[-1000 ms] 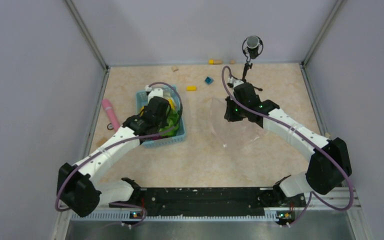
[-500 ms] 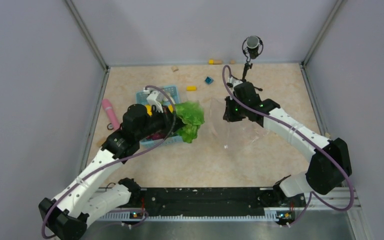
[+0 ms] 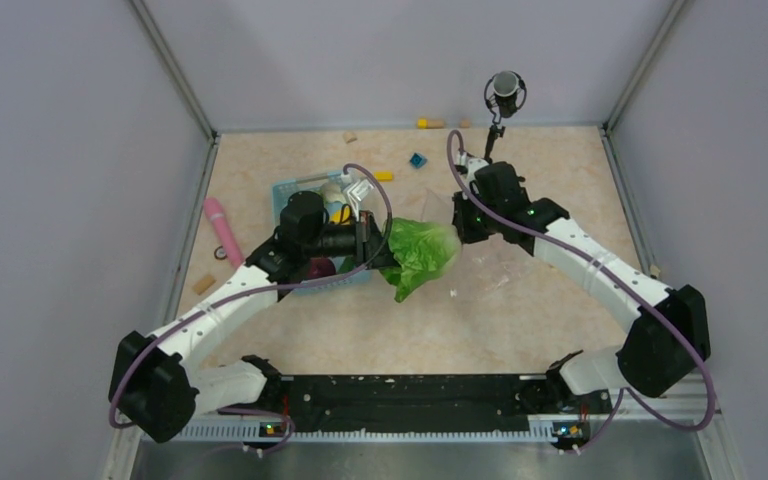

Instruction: Place the food in the zip-top bag and seal the zipper

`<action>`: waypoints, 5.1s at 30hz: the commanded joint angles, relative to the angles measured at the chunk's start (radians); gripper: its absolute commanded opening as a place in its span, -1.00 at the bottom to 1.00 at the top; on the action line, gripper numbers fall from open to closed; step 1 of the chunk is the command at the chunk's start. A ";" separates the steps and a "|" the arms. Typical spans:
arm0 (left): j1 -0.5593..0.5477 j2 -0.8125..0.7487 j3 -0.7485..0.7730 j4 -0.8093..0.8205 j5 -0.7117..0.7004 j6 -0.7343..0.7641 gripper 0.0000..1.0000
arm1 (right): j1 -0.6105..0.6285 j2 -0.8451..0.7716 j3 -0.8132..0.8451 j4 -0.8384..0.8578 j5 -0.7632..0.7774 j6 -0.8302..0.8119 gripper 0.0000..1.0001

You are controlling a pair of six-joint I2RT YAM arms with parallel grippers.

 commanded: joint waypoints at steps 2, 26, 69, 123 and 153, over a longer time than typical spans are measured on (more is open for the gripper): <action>-0.005 0.039 0.096 -0.074 -0.085 0.045 -1.00 | 0.017 -0.077 0.022 0.046 -0.092 -0.024 -1.00; 0.006 -0.005 0.084 -0.336 -0.347 0.069 -1.00 | 0.017 -0.192 0.011 0.085 -0.231 -0.026 -1.00; -0.122 0.110 0.111 -0.041 -0.114 0.648 -1.00 | 0.017 -0.235 -0.057 0.149 -0.506 0.165 -1.00; -0.272 0.150 0.023 0.159 -0.362 0.539 -1.00 | 0.014 -0.286 -0.260 0.511 -0.497 0.549 -1.00; -0.279 -0.174 0.006 -0.201 -0.948 0.249 0.96 | -0.105 -0.360 -0.260 0.518 -0.508 0.573 -1.00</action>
